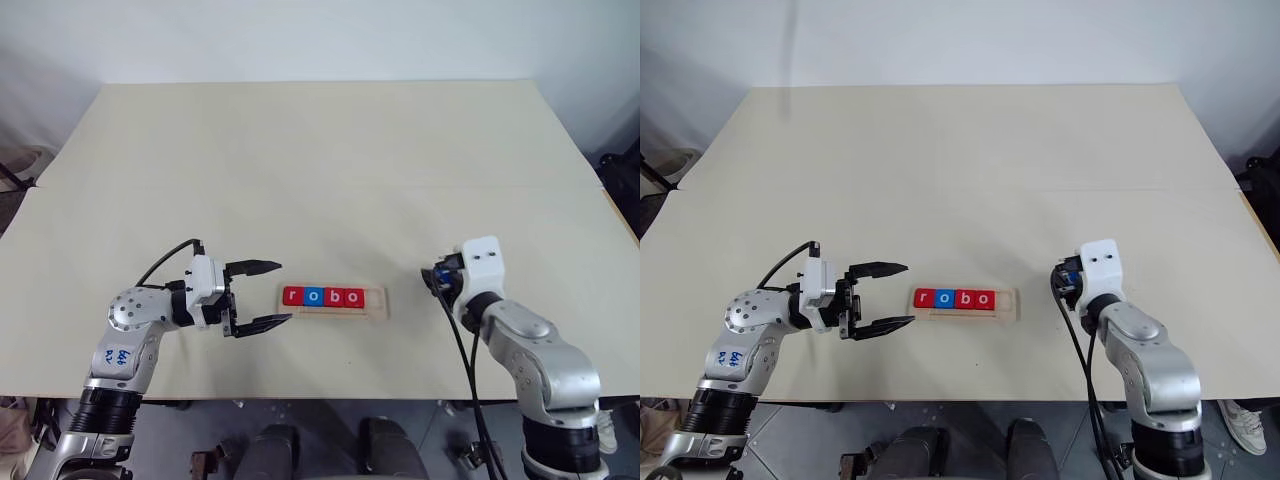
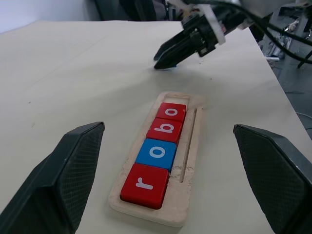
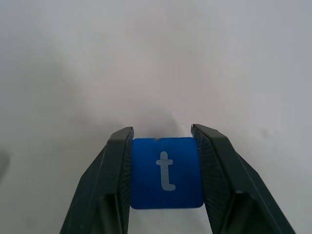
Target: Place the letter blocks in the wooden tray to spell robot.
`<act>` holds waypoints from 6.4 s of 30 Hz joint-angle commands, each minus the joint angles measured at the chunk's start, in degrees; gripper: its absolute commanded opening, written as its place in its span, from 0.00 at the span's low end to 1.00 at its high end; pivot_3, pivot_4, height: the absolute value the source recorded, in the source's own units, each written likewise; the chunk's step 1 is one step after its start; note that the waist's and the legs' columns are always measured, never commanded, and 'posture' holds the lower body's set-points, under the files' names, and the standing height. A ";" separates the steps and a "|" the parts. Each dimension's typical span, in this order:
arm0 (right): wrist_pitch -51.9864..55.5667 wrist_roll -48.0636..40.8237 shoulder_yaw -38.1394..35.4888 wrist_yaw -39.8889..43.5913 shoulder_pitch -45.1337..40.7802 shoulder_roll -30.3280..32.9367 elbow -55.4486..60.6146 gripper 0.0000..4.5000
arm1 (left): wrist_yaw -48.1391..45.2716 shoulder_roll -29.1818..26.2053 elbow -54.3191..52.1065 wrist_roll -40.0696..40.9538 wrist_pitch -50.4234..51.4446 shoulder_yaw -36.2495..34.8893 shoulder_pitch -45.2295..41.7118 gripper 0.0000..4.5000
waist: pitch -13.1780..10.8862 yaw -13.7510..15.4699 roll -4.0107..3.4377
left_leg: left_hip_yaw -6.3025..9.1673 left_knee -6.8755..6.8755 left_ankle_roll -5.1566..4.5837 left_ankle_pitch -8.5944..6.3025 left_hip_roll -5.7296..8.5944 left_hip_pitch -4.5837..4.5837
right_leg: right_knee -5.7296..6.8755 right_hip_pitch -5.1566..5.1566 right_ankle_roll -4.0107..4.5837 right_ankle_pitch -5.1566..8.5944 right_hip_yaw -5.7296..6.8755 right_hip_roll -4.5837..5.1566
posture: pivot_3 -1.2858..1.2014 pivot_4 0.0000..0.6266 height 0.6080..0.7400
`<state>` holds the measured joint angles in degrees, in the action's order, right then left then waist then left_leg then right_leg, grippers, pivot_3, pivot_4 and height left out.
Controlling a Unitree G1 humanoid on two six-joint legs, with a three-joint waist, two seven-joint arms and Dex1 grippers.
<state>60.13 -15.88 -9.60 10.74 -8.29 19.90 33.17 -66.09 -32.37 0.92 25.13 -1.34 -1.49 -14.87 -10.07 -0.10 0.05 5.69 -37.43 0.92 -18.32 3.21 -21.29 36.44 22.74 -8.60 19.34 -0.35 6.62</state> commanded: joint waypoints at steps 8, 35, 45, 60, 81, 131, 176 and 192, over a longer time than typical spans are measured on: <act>4.49 -2.21 -0.81 -3.69 6.50 -7.05 8.93 0.40 | -1.39 0.44 0.20 0.43 0.07 0.43 -1.49 1.00 | 0.00 -0.13 0.00 | -0.01 0.07 0.02 0.01 -0.02 0.05 | 0.01 0.04 0.01 0.01 -0.02 -0.04 | 0.52 0.24 1.00; -60.17 -7.12 -11.57 64.58 7.47 30.92 -44.18 0.99 | -3.19 -0.48 0.16 0.96 0.96 -0.28 -1.13 1.00 | -0.01 0.04 0.01 | -0.15 -0.01 -0.06 0.02 -0.03 0.13 | -0.37 -0.23 -0.01 -0.01 0.04 -0.04 | 0.52 0.24 1.00; -64.05 -5.49 -3.74 72.31 -0.94 33.58 -49.44 0.99 | -2.98 -1.05 -1.34 1.08 1.61 -0.89 -0.31 1.00 | -0.01 -0.15 0.00 | -0.18 -0.04 -0.03 0.03 -0.11 0.14 | -0.37 -0.22 -0.01 -0.01 0.04 -0.06 | 0.52 0.24 1.00; -66.65 5.19 13.59 74.88 -17.28 32.13 -52.80 0.99 | -4.77 -2.08 -4.20 1.06 1.52 0.08 0.10 1.00 | -0.01 0.10 0.00 | -0.05 -0.20 -0.03 0.02 -0.01 -0.01 | -0.44 -0.21 -0.01 -0.01 0.11 0.03 | 0.52 0.24 1.00; -71.05 6.03 16.47 76.89 -23.67 27.65 -60.24 0.33 | -3.95 -2.02 -5.44 0.99 1.60 -0.35 0.88 1.00 | 0.00 -0.19 0.01 | -0.07 -0.25 -0.01 0.02 -0.08 0.06 | -0.37 -0.24 0.00 -0.01 0.09 -0.03 | 0.52 0.24 1.00; -46.35 3.57 18.46 68.42 -26.35 23.62 -41.26 0.91 | -0.57 -2.23 -6.11 0.81 0.83 -0.91 3.14 1.00 | -0.03 0.07 -0.03 | 0.01 -0.23 0.00 -0.01 -0.02 -0.06 | -0.38 -0.14 -0.01 -0.01 0.13 0.04 | 0.52 0.24 1.00; -47.27 0.67 14.95 66.96 -21.10 23.07 -37.46 0.00 | 0.43 -3.58 -5.72 1.11 0.88 -2.95 4.89 1.00 | -0.03 0.06 -0.03 | 0.00 -0.16 0.00 -0.01 -0.04 -0.06 | -0.43 -0.13 -0.01 -0.01 0.12 0.03 | 0.52 0.24 1.00; -54.23 -13.02 -2.65 69.78 1.49 26.05 -25.36 0.79 | -1.70 -9.84 0.55 1.93 1.51 -11.70 8.97 1.00 | -0.03 0.01 -0.02 | -0.03 -0.07 -0.01 -0.01 -0.08 0.01 | -0.47 -0.20 0.00 -0.01 0.09 0.01 | 0.52 0.24 1.00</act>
<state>9.13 -27.26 -9.87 80.54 -6.42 46.75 6.51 -66.97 -41.64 1.21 26.46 1.49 -11.80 -5.81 -10.10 -0.09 0.02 5.62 -37.50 0.91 -18.33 3.14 -21.25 35.98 22.53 -8.61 19.33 -0.28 6.64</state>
